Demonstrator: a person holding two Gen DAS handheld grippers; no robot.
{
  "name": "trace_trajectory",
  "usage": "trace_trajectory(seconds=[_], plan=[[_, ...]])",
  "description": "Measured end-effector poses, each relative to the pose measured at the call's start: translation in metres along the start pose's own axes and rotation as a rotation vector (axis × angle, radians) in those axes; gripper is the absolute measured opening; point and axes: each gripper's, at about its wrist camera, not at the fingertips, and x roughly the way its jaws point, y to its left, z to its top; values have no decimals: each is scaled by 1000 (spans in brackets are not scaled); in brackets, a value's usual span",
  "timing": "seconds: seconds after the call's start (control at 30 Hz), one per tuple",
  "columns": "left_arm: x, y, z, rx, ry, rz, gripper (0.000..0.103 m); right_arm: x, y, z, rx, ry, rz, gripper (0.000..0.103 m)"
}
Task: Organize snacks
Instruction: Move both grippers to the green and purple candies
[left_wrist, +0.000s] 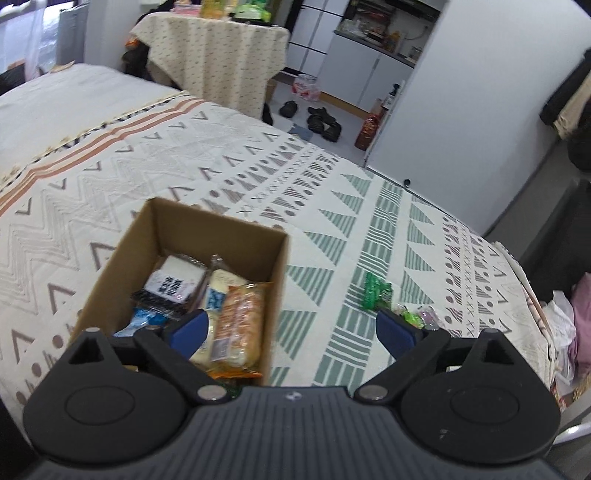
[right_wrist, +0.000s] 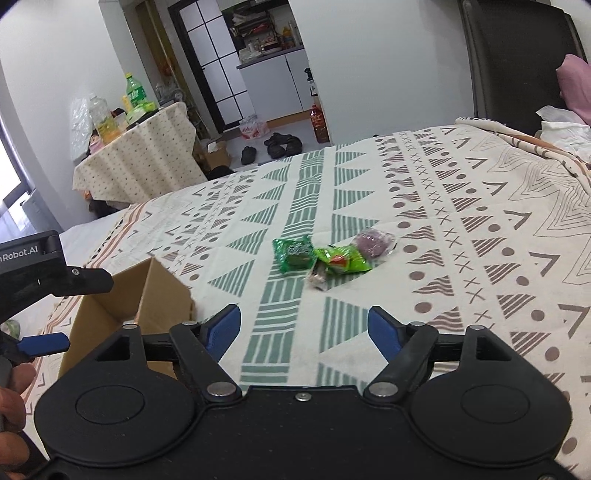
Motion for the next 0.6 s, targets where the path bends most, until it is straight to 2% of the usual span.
trace_trajectory(seconds=[0.3,0.6], plan=[[21,-36,1,133,5,-34,97,14,-40,-1,37,-34,6,75],[61,-61,5,159,33,-23,92,34,-65,12,80,-43,8,70]])
